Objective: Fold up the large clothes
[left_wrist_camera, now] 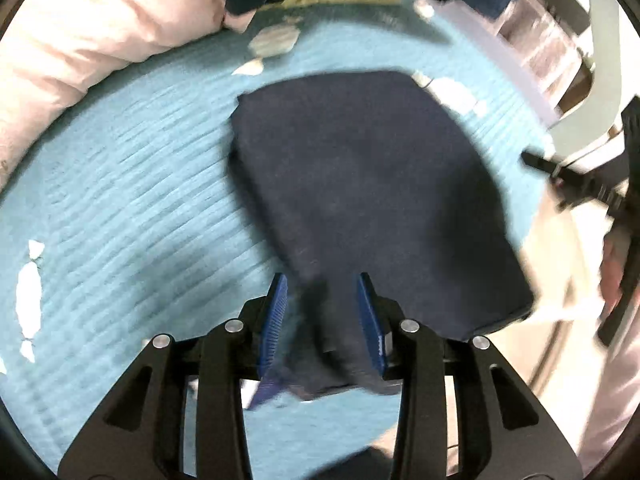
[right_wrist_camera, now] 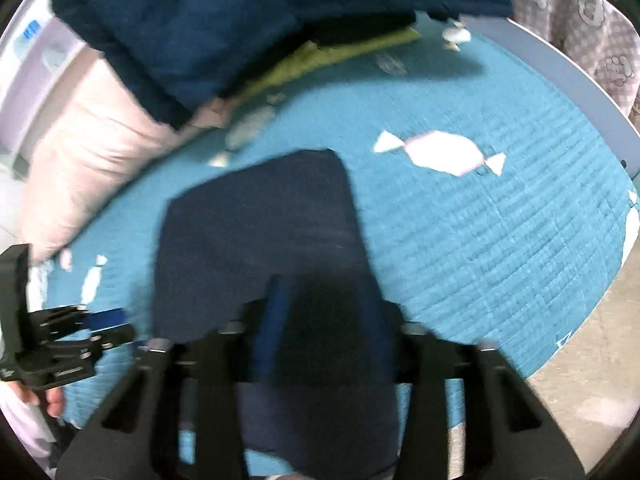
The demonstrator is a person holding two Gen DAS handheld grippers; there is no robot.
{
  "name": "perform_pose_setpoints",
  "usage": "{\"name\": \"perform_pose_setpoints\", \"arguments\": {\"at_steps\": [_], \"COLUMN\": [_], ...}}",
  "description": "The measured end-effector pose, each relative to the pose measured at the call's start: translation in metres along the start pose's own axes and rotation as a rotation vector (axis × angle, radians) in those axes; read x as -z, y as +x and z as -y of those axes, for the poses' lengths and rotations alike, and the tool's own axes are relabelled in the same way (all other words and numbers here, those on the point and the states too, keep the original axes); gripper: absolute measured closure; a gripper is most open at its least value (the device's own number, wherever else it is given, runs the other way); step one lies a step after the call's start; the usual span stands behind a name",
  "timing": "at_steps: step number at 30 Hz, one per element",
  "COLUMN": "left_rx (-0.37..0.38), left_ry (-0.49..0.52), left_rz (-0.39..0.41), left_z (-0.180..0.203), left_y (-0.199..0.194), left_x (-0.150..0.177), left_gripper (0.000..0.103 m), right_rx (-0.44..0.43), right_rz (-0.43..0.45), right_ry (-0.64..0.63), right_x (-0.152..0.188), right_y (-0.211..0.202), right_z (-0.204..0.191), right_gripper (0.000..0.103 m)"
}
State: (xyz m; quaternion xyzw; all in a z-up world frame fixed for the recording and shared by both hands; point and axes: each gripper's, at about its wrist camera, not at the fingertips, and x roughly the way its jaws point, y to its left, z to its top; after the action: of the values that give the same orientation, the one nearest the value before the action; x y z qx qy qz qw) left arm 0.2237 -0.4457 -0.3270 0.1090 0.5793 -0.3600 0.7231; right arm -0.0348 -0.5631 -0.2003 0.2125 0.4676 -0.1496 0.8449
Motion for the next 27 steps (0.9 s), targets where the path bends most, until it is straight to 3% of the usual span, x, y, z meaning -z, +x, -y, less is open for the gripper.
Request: {"name": "perform_pose_setpoints", "arguments": {"at_steps": [2, 6, 10, 11, 12, 14, 16, 17, 19, 20, 23, 27], "left_rx": [0.107, 0.214, 0.130, 0.162, 0.197, 0.260, 0.176, 0.134, 0.074, 0.094, 0.124, 0.093], "left_ry": [-0.006, -0.063, -0.052, -0.041, -0.039, -0.101, -0.097, -0.066, -0.065, -0.090, -0.146, -0.042], "left_rz": [-0.015, -0.111, -0.205, -0.181, -0.156, -0.183, -0.203, -0.190, -0.197, -0.204, -0.207, -0.127], "left_z": [0.009, 0.030, 0.019, 0.014, 0.009, -0.006, -0.014, -0.016, -0.027, -0.032, -0.037, -0.028], "left_y": [0.002, 0.049, 0.092, 0.092, 0.088, 0.085, 0.082, 0.080, 0.086, 0.089, 0.086, 0.044], "left_x": [-0.004, -0.001, 0.034, 0.043, 0.050, 0.059, 0.066, 0.070, 0.075, 0.075, 0.071, 0.056], "left_gripper": [0.088, 0.099, 0.103, 0.103, 0.103, 0.102, 0.102, 0.102, 0.102, 0.102, 0.102, 0.102], "right_rx": [-0.061, -0.190, -0.108, -0.080, -0.101, -0.168, -0.134, -0.077, -0.064, -0.072, 0.016, 0.069], "right_rz": [-0.022, -0.163, -0.294, -0.292, -0.275, -0.213, -0.154, -0.120, -0.105, -0.122, -0.174, -0.122], "right_ry": [-0.006, -0.019, 0.000, 0.022, 0.088, 0.249, 0.281, 0.277, 0.304, 0.334, 0.304, 0.252], "right_x": [0.006, 0.031, 0.062, 0.067, 0.071, 0.078, 0.081, 0.082, 0.084, 0.089, 0.090, 0.061], "right_y": [0.002, 0.044, 0.085, 0.086, 0.081, 0.059, 0.037, 0.022, 0.017, 0.023, 0.046, 0.030], "right_z": [-0.022, -0.057, -0.050, -0.038, -0.018, 0.024, 0.043, 0.051, 0.062, 0.067, 0.056, 0.030], "right_gripper": [0.092, 0.093, 0.099, 0.103, 0.103, 0.103, 0.103, 0.103, 0.103, 0.103, 0.103, 0.102]}}
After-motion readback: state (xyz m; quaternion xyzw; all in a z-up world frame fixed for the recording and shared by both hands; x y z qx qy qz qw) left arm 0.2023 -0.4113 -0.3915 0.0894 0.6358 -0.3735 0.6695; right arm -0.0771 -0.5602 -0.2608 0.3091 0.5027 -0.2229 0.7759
